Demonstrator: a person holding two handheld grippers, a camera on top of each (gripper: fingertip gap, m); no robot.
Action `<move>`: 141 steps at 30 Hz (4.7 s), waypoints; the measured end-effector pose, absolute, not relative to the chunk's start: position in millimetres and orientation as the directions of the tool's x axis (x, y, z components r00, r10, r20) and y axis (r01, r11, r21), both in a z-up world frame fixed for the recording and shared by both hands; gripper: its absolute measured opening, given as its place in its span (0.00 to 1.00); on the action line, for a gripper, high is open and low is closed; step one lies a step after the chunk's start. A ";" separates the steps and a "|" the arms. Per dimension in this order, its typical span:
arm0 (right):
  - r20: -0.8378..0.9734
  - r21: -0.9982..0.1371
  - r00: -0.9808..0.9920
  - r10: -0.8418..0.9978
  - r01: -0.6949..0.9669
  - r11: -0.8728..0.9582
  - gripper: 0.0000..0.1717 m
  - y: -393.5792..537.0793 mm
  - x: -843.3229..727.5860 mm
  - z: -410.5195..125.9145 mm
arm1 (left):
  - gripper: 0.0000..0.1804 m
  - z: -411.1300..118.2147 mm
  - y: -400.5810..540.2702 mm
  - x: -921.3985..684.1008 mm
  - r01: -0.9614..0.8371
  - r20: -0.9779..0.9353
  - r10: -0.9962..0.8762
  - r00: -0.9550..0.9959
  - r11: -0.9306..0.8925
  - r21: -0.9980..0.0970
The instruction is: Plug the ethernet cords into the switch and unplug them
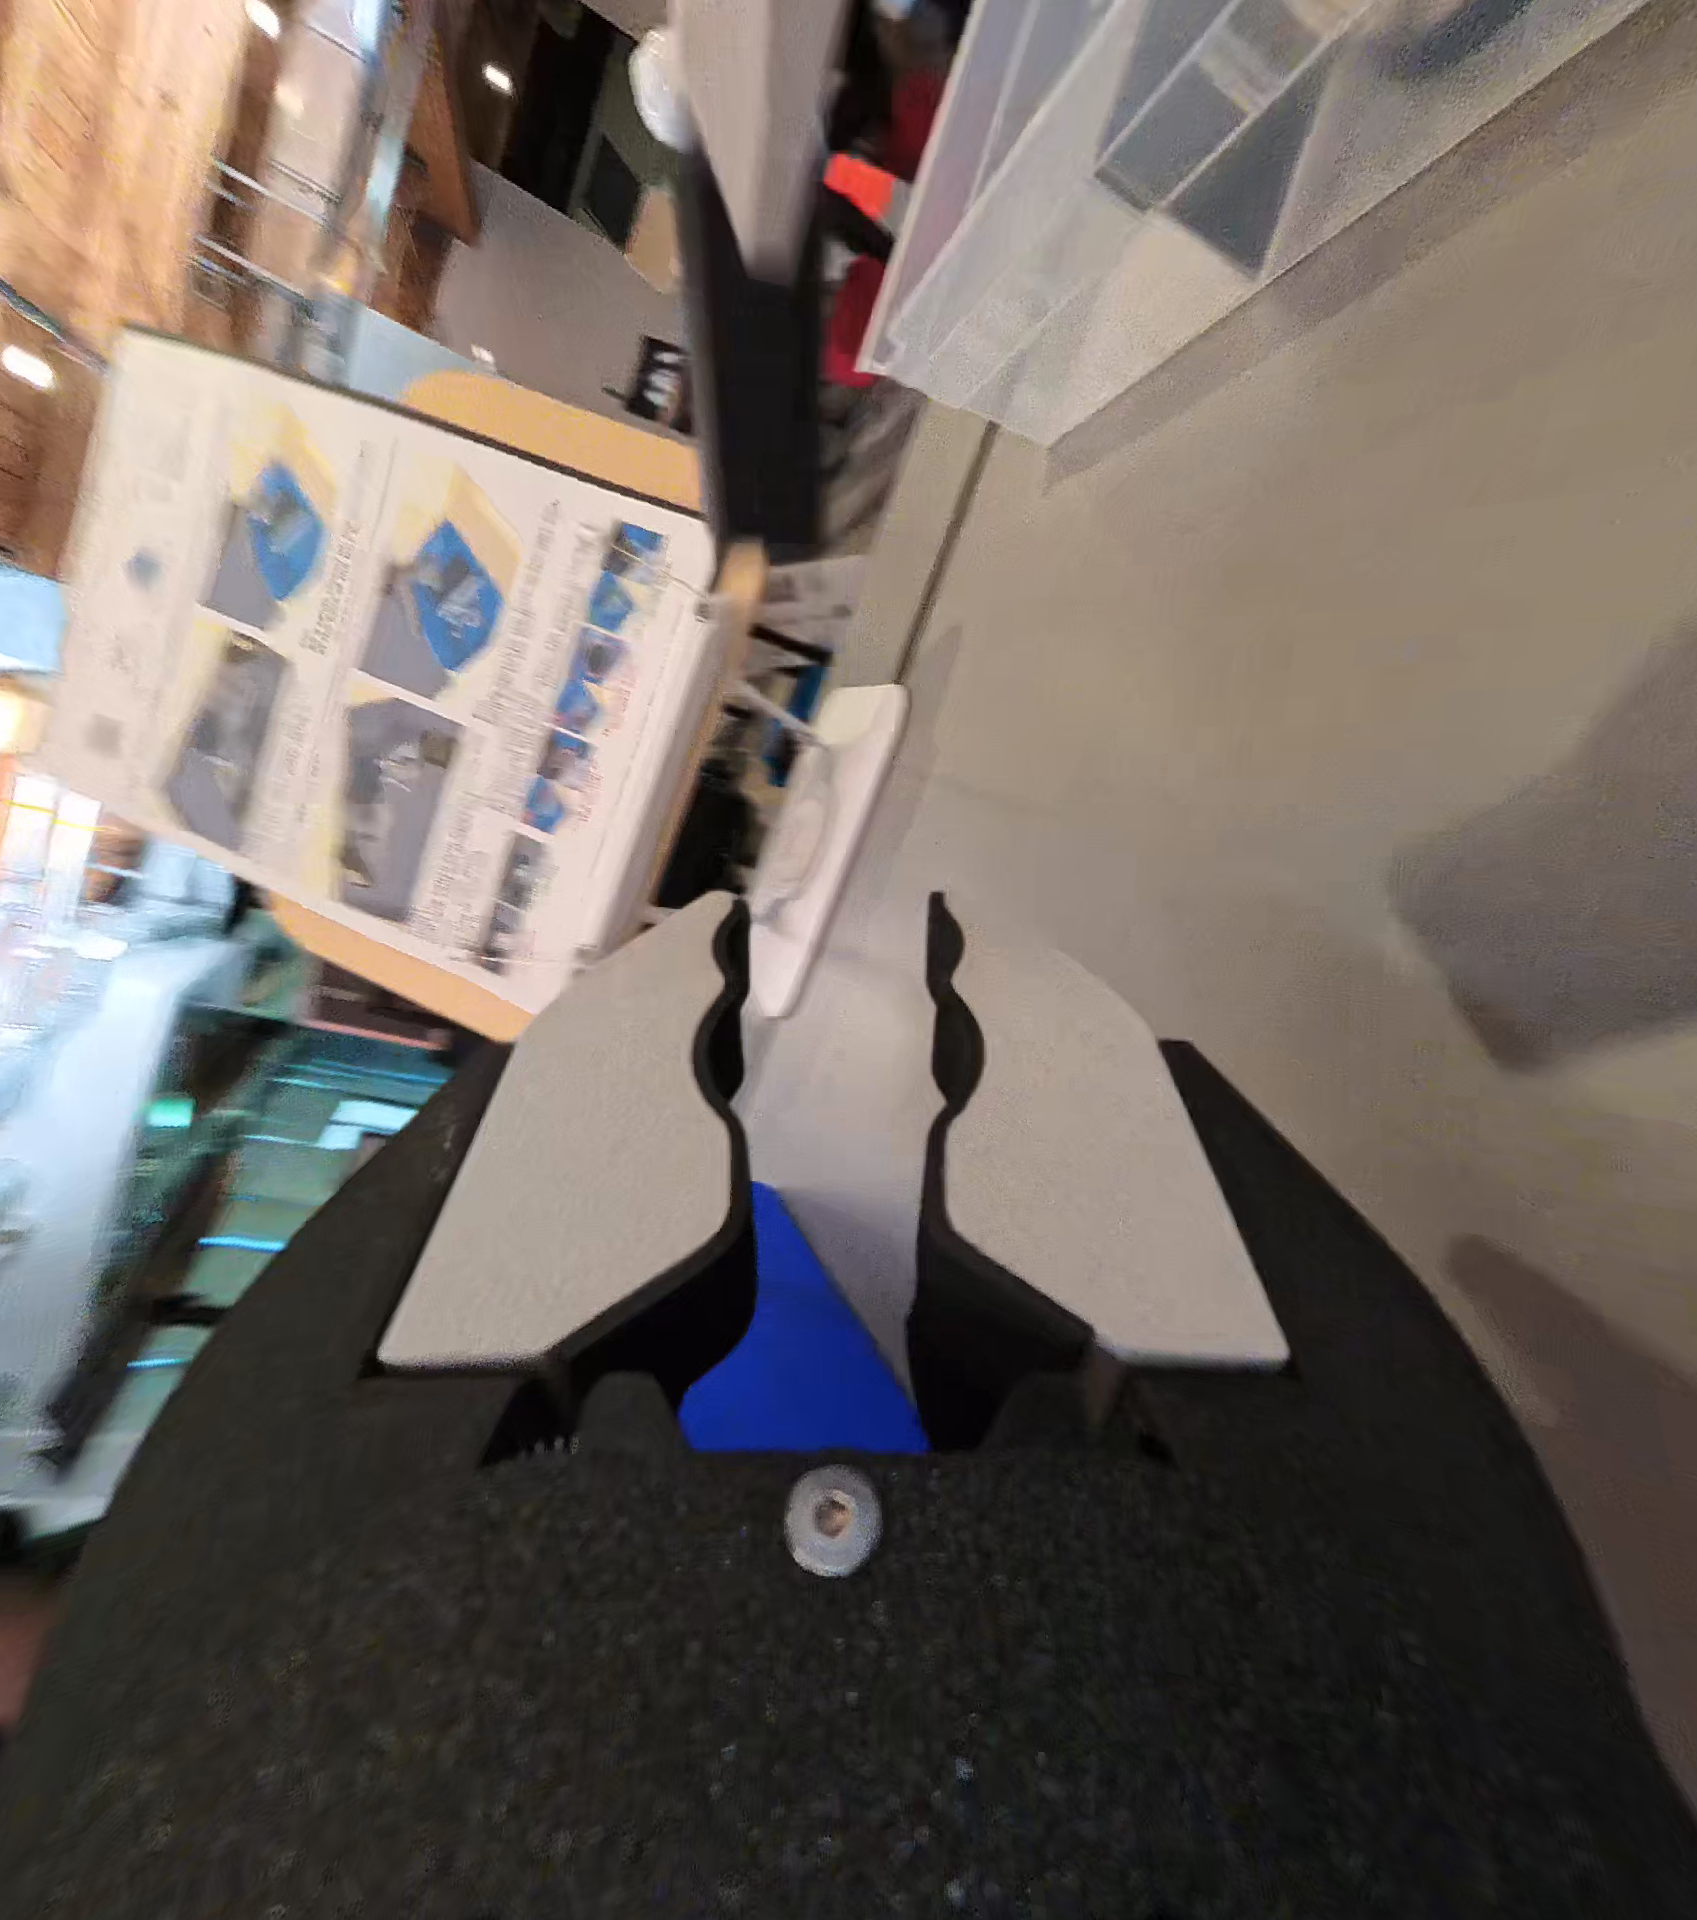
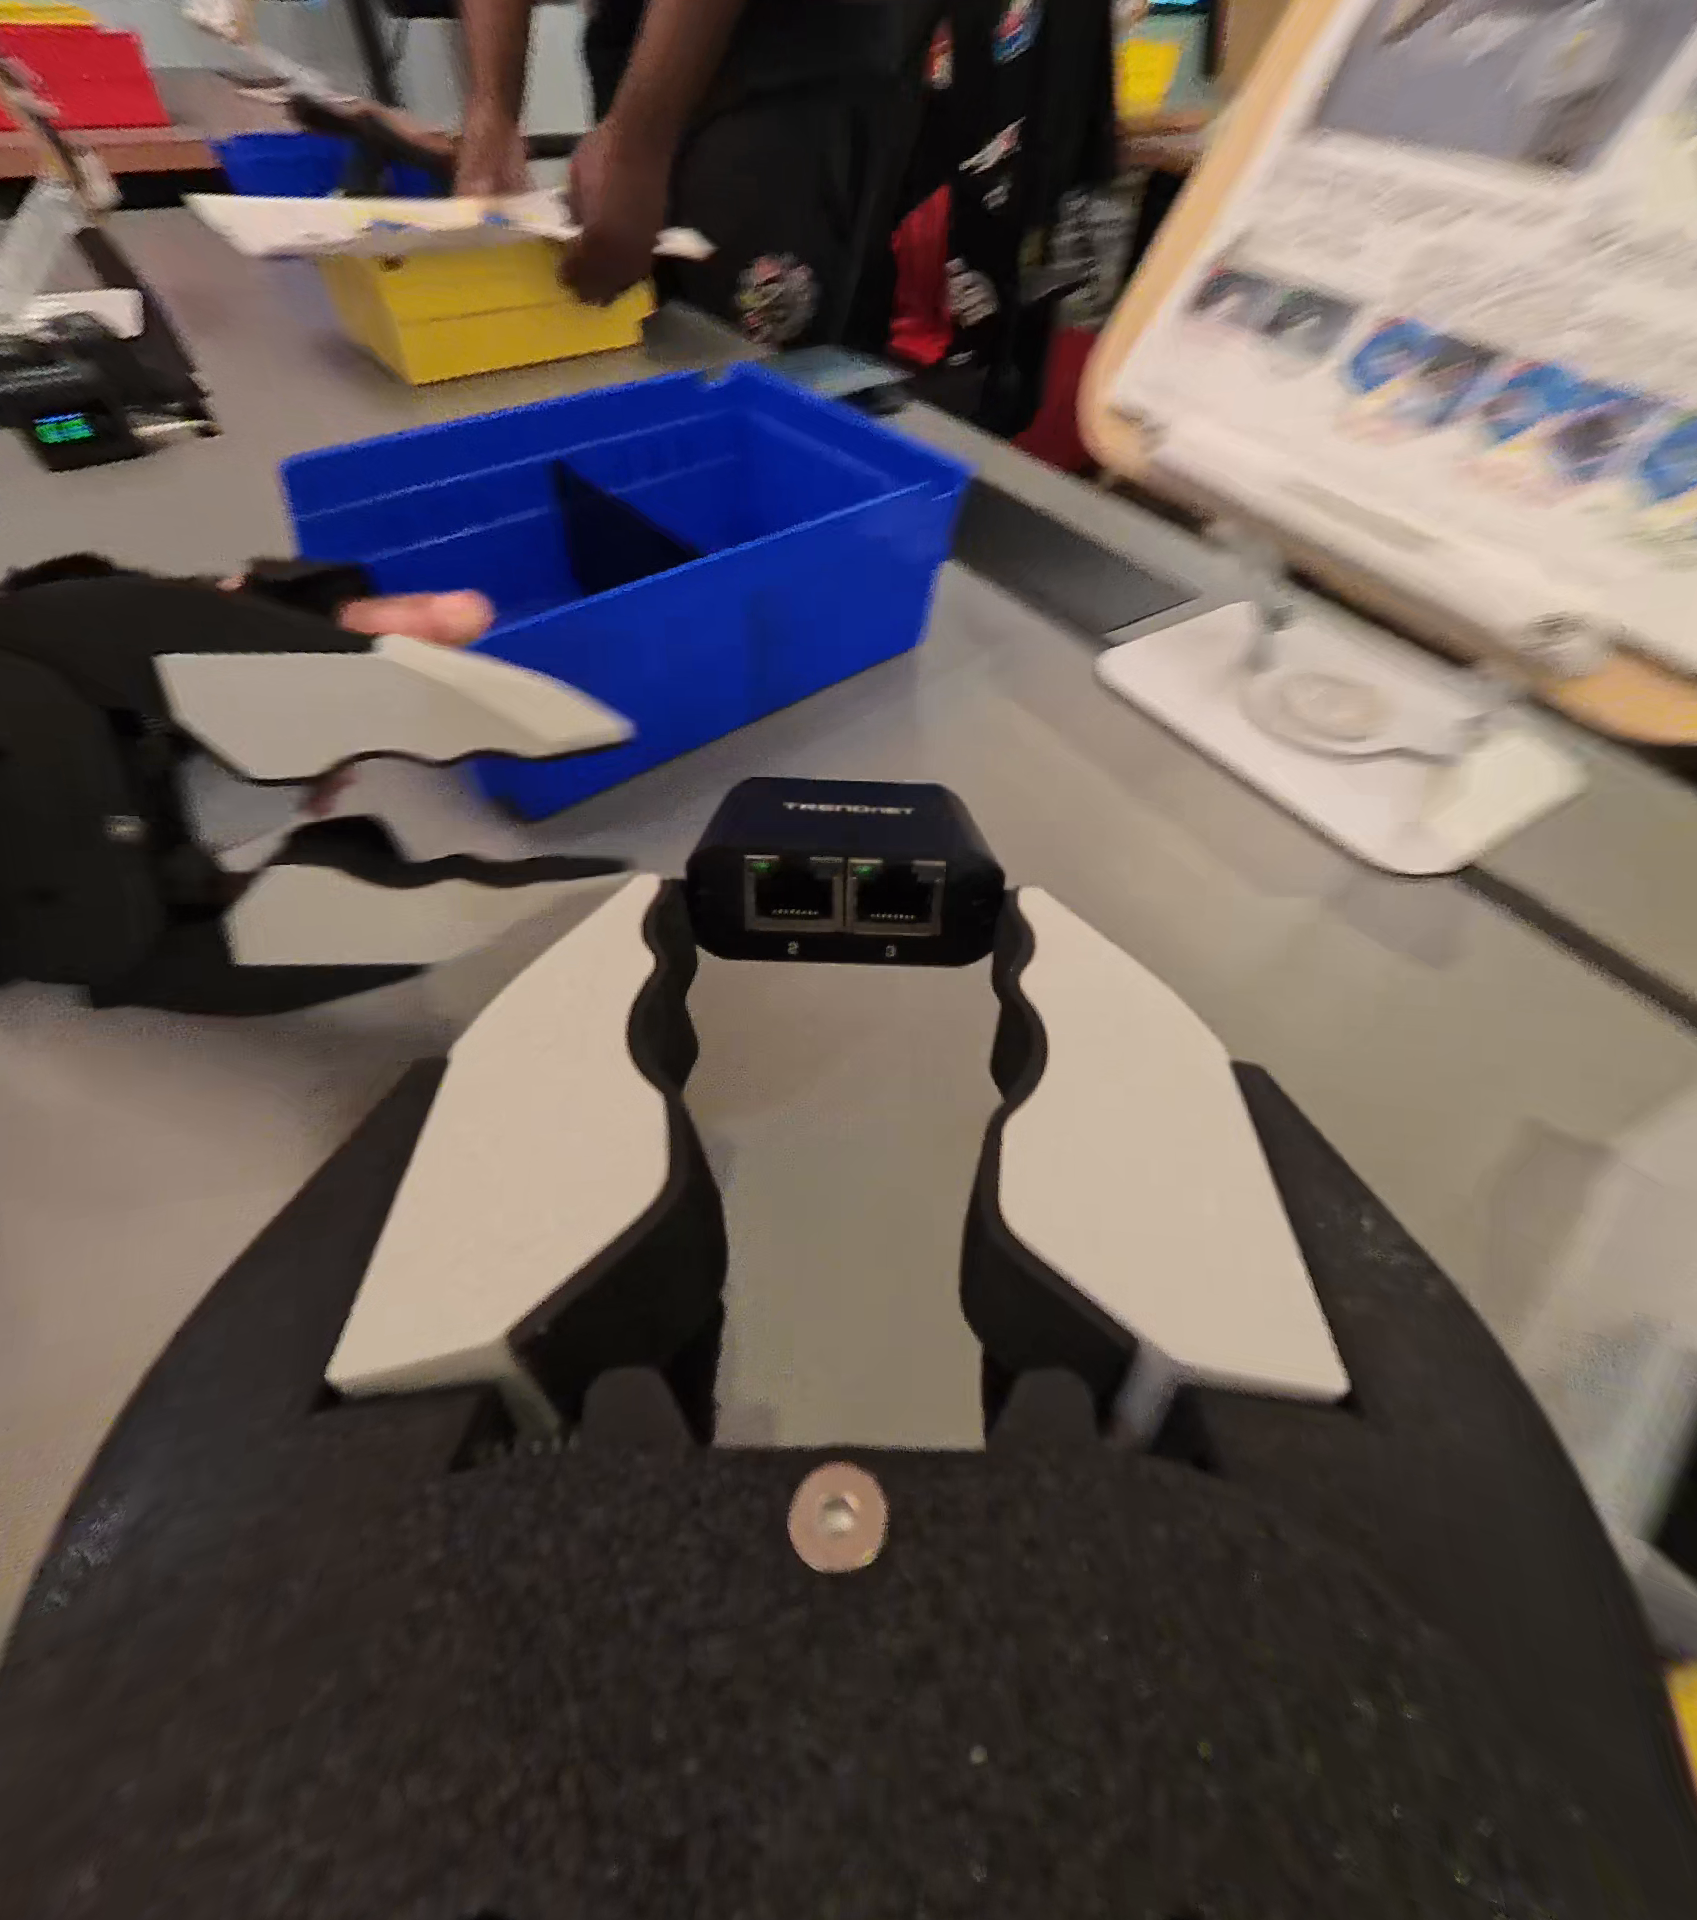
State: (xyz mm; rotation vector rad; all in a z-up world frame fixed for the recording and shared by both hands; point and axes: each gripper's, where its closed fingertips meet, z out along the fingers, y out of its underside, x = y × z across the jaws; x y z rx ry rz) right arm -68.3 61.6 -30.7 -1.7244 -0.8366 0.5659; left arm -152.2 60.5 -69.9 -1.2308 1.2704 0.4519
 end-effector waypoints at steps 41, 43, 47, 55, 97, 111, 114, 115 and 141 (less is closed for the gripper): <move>-0.090 -0.978 0.988 0.127 -0.063 -0.201 0.37 52.3 161.1 -42.1 | 0.16 -110.0 -39.6 -366.7 -0.149 -0.035 -0.337 0.941 -0.319 -0.936; -0.010 -0.959 0.999 0.042 0.003 -0.284 0.39 36.2 173.8 -81.9 | 0.17 -116.2 -40.3 -370.5 -0.171 -0.066 -0.312 0.948 -0.319 -0.932; 0.023 -0.931 0.999 0.034 0.034 -0.364 0.36 21.5 182.8 -115.1 | 0.17 -106.2 -36.7 -360.4 -0.193 -0.097 -0.344 0.934 -0.257 -0.947; 0.009 -0.895 0.998 0.062 0.036 -0.444 0.38 21.5 183.5 -142.7 | 0.20 -114.6 -28.9 -380.9 -0.186 -0.106 -0.280 0.954 -0.276 -0.943; -0.121 -0.930 0.972 0.202 -0.040 -0.365 0.36 31.5 150.1 -130.6 | 0.34 -110.3 -21.7 -220.0 -0.342 -0.177 -0.508 0.843 -0.251 -0.906; -0.240 -0.965 0.731 0.638 -0.112 -0.235 0.37 13.7 65.9 -70.5 | 0.37 -137.0 47.1 -7.2 -0.269 0.041 -0.667 0.743 -0.355 -0.896; -0.210 -0.978 0.855 0.474 -0.180 -0.109 0.29 8.9 116.2 -48.4 | 0.44 -131.4 68.8 10.2 -0.272 0.043 -0.661 0.749 -0.365 -0.891; -0.177 -0.984 0.892 0.416 -0.174 -0.045 0.29 4.9 129.8 -38.8 | 0.36 -128.0 72.0 13.8 -0.275 0.029 -0.663 0.748 -0.350 -0.895; -0.081 -0.881 0.960 0.270 0.057 -0.469 0.04 65.5 -70.1 -129.8 | 0.04 -106.9 64.4 -259.7 -0.217 -0.142 -0.202 0.969 -0.424 -0.879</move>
